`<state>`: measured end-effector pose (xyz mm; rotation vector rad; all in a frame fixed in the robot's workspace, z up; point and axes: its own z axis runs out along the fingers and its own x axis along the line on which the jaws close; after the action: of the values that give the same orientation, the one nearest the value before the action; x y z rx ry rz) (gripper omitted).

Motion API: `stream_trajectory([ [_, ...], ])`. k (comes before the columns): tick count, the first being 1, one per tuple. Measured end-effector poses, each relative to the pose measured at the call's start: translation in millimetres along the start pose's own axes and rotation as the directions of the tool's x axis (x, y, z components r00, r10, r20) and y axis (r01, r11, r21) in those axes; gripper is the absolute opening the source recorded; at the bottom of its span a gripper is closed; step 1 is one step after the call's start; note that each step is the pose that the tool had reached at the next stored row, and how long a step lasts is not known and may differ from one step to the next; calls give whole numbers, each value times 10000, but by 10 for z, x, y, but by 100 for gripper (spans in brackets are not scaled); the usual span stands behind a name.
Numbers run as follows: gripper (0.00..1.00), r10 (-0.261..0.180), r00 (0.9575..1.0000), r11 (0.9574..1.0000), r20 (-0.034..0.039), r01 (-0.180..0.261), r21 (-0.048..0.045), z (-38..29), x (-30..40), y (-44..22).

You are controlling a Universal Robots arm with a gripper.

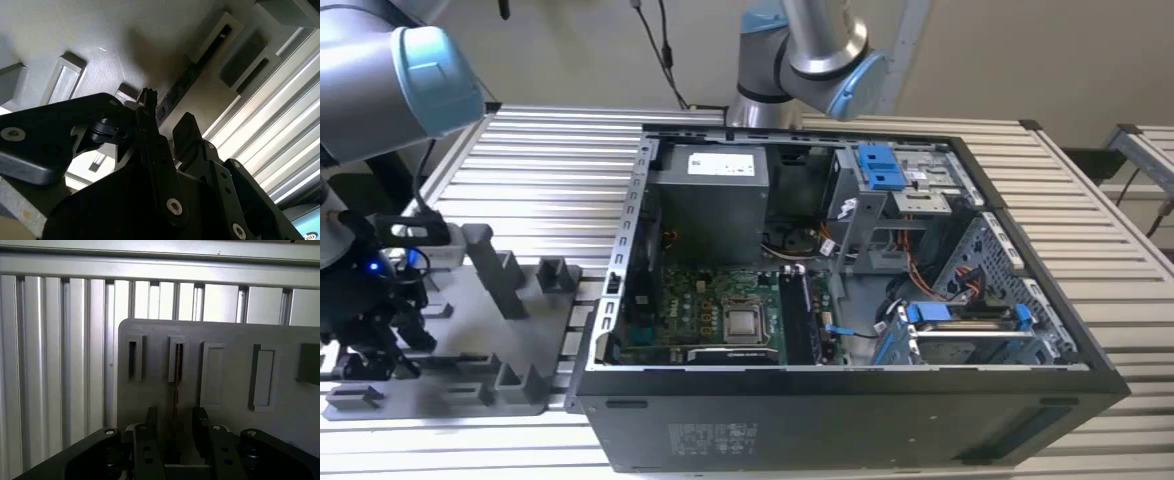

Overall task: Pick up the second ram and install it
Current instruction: 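Pick up the second ram and move it above second insertion slot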

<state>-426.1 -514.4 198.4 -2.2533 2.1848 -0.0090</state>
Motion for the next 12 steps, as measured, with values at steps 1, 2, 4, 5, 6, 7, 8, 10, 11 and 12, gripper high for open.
stream_trajectory([
  [1, 42, -1, 10000, 10000, 0, 1, 13, 8, 0, 2],
  [2, 42, -1, 10000, 10000, 2, 1, 18, 13, 0, 4],
  [4, 42, -2, 10000, 10000, 0, 2, 17, 12, 0, 5],
  [5, 42, -1, 10000, 10000, -1, 1, 16, 12, 0, 6],
  [6, 42, 0, 10000, 10000, -1, 0, 16, 12, 0, 6],
  [7, 42, 0, 10000, 10000, 0, 0, 18, 13, 0, 6],
  [8, 42, 0, 10000, 10000, 0, 0, 18, 13, 0, 6],
  [10, 40, -1, 10000, 10000, 0, 1, 17, 13, 0, 6],
  [11, 40, -1, 10000, 10000, 0, 1, 17, 13, 0, 6],
  [12, 34, -1, 10000, 10000, -1, 1, 17, 13, 0, 6],
])
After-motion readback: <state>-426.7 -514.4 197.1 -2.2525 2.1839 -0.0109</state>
